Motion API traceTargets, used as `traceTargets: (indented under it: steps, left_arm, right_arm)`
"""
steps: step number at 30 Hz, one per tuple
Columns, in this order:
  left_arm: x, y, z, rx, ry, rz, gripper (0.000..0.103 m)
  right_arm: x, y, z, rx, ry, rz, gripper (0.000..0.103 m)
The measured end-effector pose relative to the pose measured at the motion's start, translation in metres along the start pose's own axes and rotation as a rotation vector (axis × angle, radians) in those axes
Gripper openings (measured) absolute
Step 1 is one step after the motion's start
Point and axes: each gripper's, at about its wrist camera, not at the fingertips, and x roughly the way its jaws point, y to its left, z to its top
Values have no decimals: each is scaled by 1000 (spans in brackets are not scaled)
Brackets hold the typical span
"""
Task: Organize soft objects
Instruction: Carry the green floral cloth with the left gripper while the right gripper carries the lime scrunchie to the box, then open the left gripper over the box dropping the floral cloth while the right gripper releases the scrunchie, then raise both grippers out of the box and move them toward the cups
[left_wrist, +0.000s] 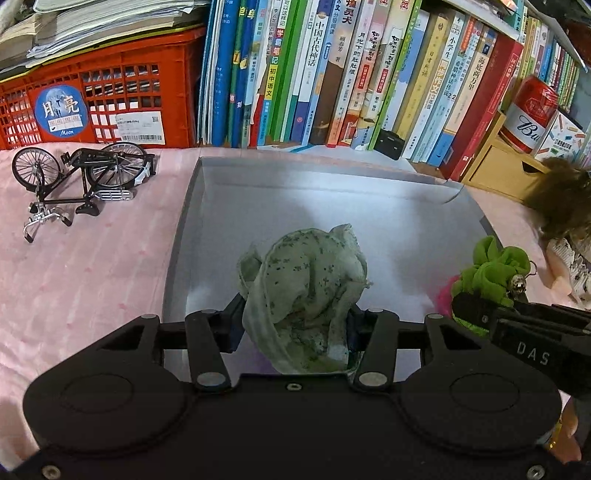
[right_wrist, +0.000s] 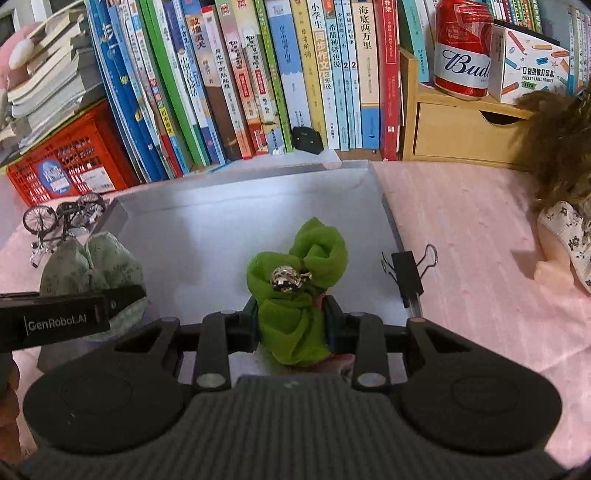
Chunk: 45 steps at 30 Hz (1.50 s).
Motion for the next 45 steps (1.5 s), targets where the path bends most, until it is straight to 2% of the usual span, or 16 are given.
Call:
traceTargets:
  steps: [15, 16, 17, 18, 20, 22, 28, 37, 45]
  left_arm:
    - [-6, -2, -8, 18, 7, -11, 49]
    - [-7, -2, -8, 22, 5, -9, 51]
    - [-8, -2, -8, 21, 4, -6, 52]
    - [-8, -2, -7, 20, 4, -2, 55]
    - [-10, -3, -7, 23, 5, 3, 59]
    - [-12, -3, -7, 28, 0, 3, 64]
    - [-25, -4, -6, 38, -37, 26, 76]
    - [-67, -6, -3, 55, -90, 20, 81]
    - [-119, -10, -24, 87, -150, -32, 84]
  right_arm:
    - [-10, 0, -15, -12, 5, 5, 38]
    - [-10, 0, -15, -18, 3, 5, 40]
    - [-11, 1, -16, -22, -3, -2, 50]
    - [-10, 1, -16, -22, -6, -11, 50]
    - [-9, 2, -15, -22, -13, -19, 64]
    - [-10, 2, -15, -9, -18, 4, 68]
    - [-18, 3, -13, -13, -35, 36, 75]
    - [-54, 8, -4, -31, -92, 51, 79]
    - [-105, 11, -14, -57, -181, 86, 83]
